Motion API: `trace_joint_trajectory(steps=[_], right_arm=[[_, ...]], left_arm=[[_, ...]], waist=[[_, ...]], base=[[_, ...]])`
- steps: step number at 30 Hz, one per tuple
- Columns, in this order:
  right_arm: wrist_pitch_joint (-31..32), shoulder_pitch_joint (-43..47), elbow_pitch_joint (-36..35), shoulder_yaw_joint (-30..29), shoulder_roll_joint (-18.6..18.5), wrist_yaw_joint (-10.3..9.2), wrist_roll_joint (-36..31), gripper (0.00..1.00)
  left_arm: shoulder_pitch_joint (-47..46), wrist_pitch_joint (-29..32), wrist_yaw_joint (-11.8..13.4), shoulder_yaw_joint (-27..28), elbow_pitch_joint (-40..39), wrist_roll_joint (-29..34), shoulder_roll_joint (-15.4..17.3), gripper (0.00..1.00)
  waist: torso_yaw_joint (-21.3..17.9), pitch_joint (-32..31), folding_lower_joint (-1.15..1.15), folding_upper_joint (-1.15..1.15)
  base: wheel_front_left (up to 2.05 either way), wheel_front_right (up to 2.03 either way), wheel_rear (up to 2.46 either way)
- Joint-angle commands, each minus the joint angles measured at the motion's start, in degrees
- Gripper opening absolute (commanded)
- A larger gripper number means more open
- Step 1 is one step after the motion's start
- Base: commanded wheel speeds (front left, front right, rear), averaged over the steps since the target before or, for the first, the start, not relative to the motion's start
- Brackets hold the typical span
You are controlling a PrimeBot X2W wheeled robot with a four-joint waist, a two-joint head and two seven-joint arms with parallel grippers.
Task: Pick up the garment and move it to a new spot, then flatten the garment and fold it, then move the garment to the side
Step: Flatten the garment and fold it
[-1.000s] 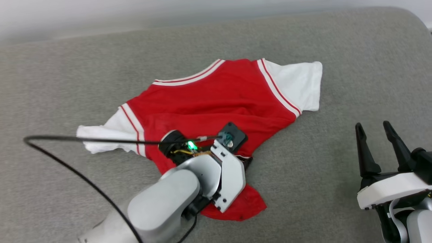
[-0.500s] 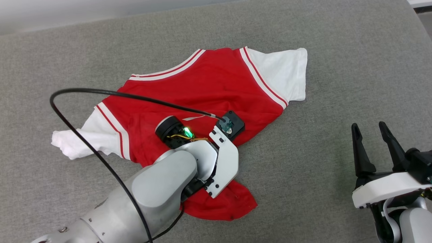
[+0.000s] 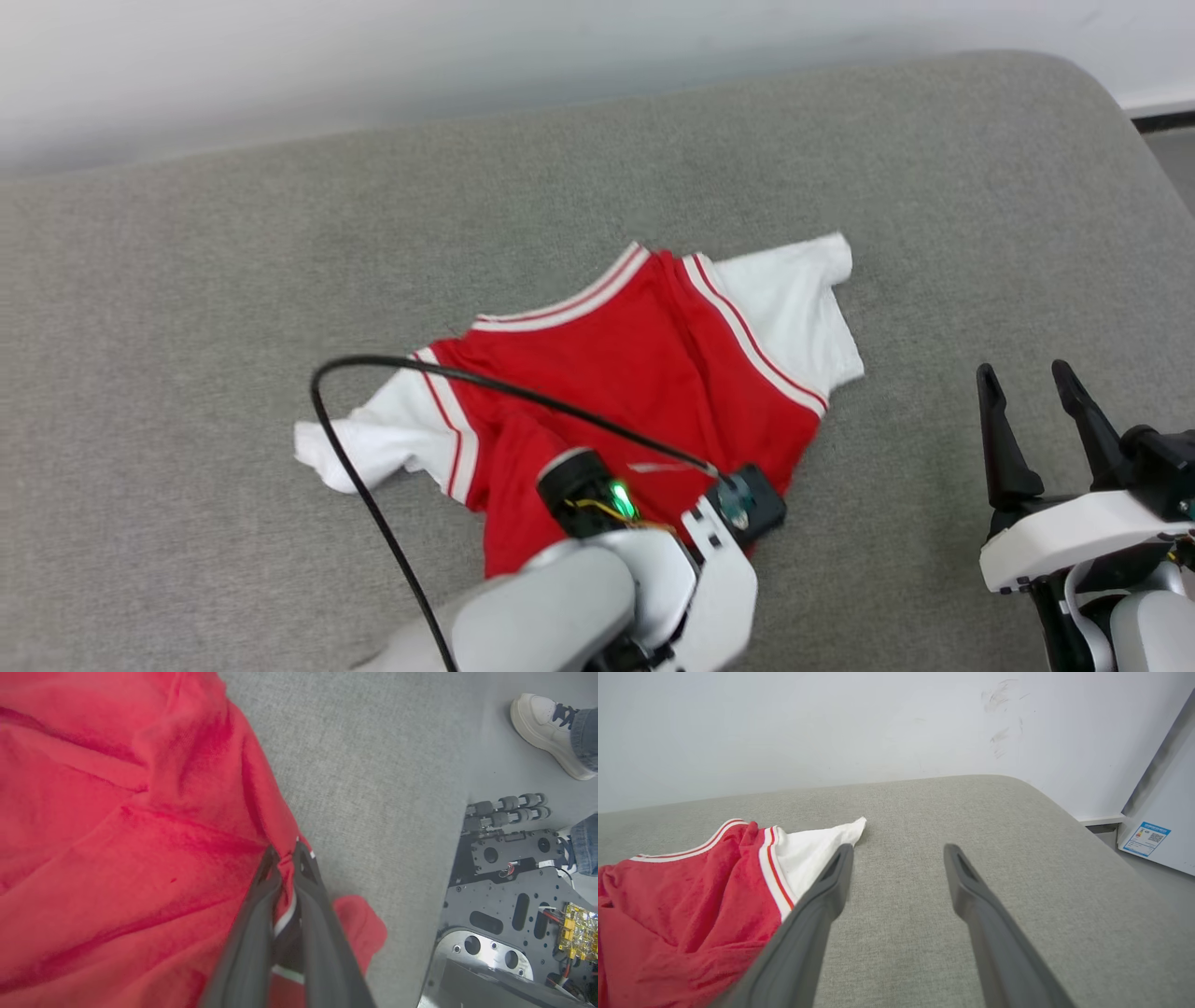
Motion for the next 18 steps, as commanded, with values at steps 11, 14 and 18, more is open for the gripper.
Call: trace_joint_trajectory(steps=[11, 14, 18], right_arm=[[1.5, 1.4, -1.5, -0.2, -0.7, -0.02, -0.5, 1.00], [1.8, 1.5, -1.6, -0.1, -0.8, -0.02, -0.7, 1.00], [2.0, 1.5, -1.4, -0.3, -0.8, -0.02, -0.8, 1.00]], left_arm=[[7.3, 0.3, 0.5, -3.1, -3.7, 2.3, -2.3, 0.00], [8.0, -0.2, 0.3, -3.3, -3.8, 2.0, -2.7, 0.00], [6.8, -3.8, 1.5, -1.7, -3.3, 3.0, -2.5, 1.00]], waist=[[2.5, -1.3, 0.00, 0.00], [2.8, -1.2, 0.00, 0.00], [3.6, -1.8, 0.00, 0.00]], base=[[0.00, 0.00, 0.00], [0.00, 0.00, 0.00], [0.00, 0.00, 0.00]])
